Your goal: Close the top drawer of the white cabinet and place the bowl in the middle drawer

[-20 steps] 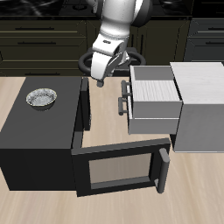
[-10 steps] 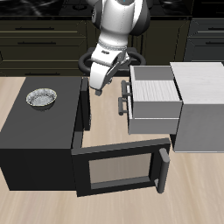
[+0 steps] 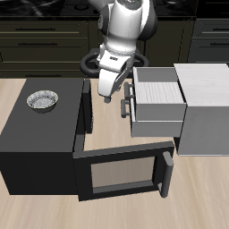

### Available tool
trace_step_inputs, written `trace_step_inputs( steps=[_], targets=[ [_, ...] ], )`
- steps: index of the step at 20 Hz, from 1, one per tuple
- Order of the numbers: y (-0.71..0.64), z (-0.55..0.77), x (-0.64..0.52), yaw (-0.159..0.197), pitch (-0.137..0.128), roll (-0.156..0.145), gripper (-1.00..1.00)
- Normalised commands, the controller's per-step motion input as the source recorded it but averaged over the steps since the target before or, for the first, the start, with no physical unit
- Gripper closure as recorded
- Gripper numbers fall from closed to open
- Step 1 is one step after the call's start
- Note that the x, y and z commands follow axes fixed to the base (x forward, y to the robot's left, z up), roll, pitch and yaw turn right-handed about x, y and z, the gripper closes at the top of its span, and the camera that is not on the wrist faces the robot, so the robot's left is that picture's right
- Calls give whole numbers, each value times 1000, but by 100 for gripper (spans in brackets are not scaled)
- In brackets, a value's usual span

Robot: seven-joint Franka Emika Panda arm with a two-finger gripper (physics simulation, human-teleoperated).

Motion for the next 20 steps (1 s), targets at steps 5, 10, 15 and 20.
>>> trace_step_inputs(
  steps=[5, 10, 15, 20],
  targets=[
    [113, -120, 112, 18, -5, 37, -100],
    [335, -50, 107, 1, -7, 45, -100],
    [346, -25, 66, -16, -11, 49, -100],
    [254, 29, 45, 2, -2, 35, -100]
  ],
)
